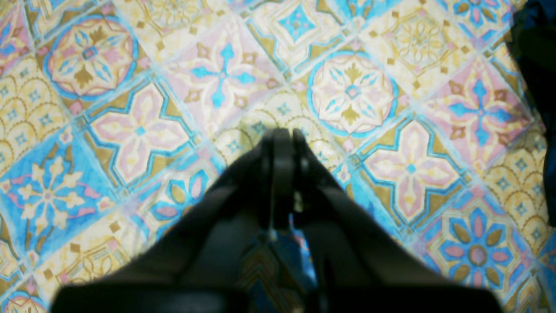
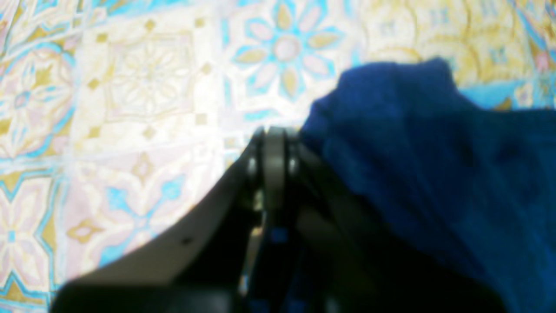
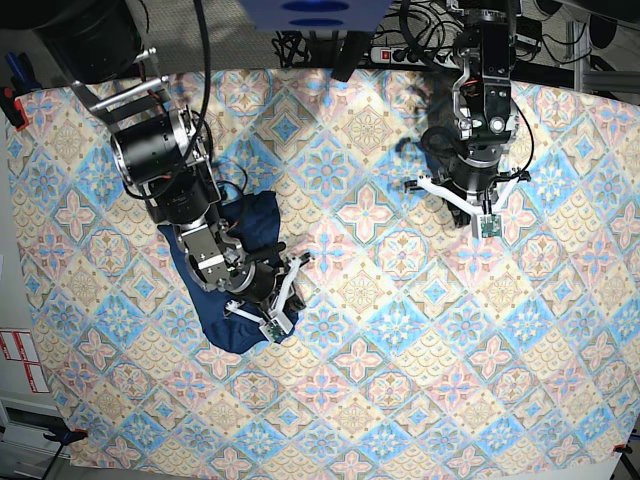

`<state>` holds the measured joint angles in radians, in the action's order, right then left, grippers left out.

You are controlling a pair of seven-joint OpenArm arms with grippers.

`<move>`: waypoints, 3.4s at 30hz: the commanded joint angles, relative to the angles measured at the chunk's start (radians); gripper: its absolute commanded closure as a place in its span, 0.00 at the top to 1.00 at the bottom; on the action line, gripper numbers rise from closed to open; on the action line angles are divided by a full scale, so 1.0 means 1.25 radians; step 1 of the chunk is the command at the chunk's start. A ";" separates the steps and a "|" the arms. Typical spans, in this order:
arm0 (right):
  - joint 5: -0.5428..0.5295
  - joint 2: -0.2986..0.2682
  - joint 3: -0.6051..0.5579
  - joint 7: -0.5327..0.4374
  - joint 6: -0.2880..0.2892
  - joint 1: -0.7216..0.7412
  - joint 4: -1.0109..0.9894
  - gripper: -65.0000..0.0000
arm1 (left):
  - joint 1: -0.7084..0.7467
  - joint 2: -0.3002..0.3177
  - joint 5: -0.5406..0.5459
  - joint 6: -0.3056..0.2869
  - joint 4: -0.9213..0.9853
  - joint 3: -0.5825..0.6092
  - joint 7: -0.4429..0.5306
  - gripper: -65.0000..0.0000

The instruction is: Fold the T-shirt properly

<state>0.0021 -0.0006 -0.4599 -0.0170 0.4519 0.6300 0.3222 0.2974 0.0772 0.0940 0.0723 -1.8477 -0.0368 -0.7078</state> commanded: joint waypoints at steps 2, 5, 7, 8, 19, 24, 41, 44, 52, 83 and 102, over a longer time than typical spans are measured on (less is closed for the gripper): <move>-0.010 -0.004 0.006 0.007 0.004 0.027 0.073 0.00 | -0.007 0.000 -0.001 0.000 -0.014 -0.001 0.017 0.00; -0.011 -0.033 0.008 0.117 0.004 -0.052 0.251 0.00 | 0.003 0.000 -0.001 0.000 -0.016 -0.001 0.017 0.00; -0.013 -0.075 0.009 0.200 0.004 -0.113 0.405 0.00 | 0.009 0.001 -0.001 0.000 -0.018 -0.001 0.019 0.00; -0.013 -0.092 0.009 0.234 0.004 -0.140 0.471 0.00 | 0.009 0.001 -0.001 0.000 -0.018 -0.001 0.019 0.00; -0.013 -0.172 0.274 0.465 0.004 -0.490 0.975 0.00 | 0.099 0.004 -0.001 0.000 -0.094 -0.002 0.021 0.00; -0.013 -0.172 0.398 0.505 0.004 -0.640 1.121 0.00 | 0.173 0.004 0.000 0.000 -0.139 -0.019 0.021 0.00; -0.023 -0.170 0.619 0.499 0.004 -1.116 1.239 0.00 | 0.475 0.004 0.000 0.000 -0.186 -0.041 0.022 0.00; -0.123 -0.170 0.647 0.499 0.004 -1.183 1.236 0.00 | 0.529 0.004 0.000 0.000 -0.193 -0.041 0.022 0.00; -0.286 -0.170 0.717 0.499 0.004 -1.315 1.207 0.00 | 0.656 0.076 0.000 0.000 -0.184 0.055 0.022 0.00; -0.168 -0.112 0.382 -0.028 0.004 -0.823 -0.048 0.00 | 0.137 0.048 -0.010 0.003 1.077 0.274 0.637 0.00; -0.175 0.034 0.386 -0.099 -0.140 -0.710 -0.107 0.00 | -0.038 0.021 -0.008 0.003 1.261 0.359 0.726 0.00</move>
<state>-0.2165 0.0334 0.0204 -0.1352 0.2665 -0.2489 0.1890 0.2443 0.1024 0.0853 0.0750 -0.2676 0.4110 0.1909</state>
